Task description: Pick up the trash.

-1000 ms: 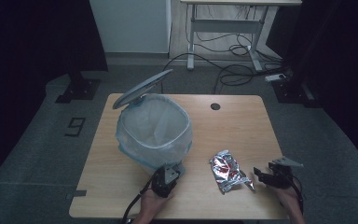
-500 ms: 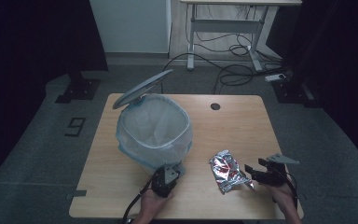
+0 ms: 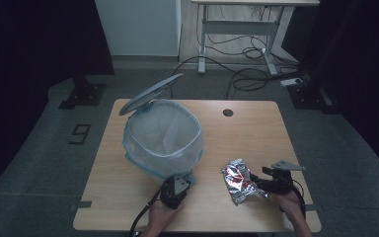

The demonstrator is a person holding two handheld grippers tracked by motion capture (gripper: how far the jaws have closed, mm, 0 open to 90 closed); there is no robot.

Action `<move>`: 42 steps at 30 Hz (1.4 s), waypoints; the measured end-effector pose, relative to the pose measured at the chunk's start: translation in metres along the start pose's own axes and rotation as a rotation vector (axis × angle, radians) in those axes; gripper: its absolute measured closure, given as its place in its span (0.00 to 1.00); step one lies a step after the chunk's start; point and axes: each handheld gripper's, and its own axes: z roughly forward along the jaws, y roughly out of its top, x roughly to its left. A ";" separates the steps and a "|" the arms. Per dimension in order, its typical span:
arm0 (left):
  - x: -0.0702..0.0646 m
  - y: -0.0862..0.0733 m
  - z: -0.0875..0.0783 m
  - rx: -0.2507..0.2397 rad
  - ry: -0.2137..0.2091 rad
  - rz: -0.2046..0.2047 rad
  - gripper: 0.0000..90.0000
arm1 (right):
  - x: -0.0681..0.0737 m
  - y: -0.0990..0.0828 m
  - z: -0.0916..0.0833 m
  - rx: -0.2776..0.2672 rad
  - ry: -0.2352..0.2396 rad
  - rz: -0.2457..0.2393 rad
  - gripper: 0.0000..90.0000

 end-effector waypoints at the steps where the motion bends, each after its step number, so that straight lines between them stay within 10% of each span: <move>1: 0.000 0.000 0.000 0.000 0.000 0.000 1.00 | 0.002 0.000 0.003 0.004 0.007 0.000 0.38; 11: 0.000 0.000 0.000 0.000 0.000 0.000 1.00 | 0.008 -0.003 0.014 0.040 0.026 -0.012 0.51; 26: 0.000 0.000 0.000 0.000 -0.001 0.001 1.00 | 0.011 -0.004 0.015 0.065 0.062 -0.038 0.97; 42: 0.000 0.000 0.000 0.000 -0.001 0.001 1.00 | 0.004 0.000 0.001 -0.040 0.083 0.006 0.99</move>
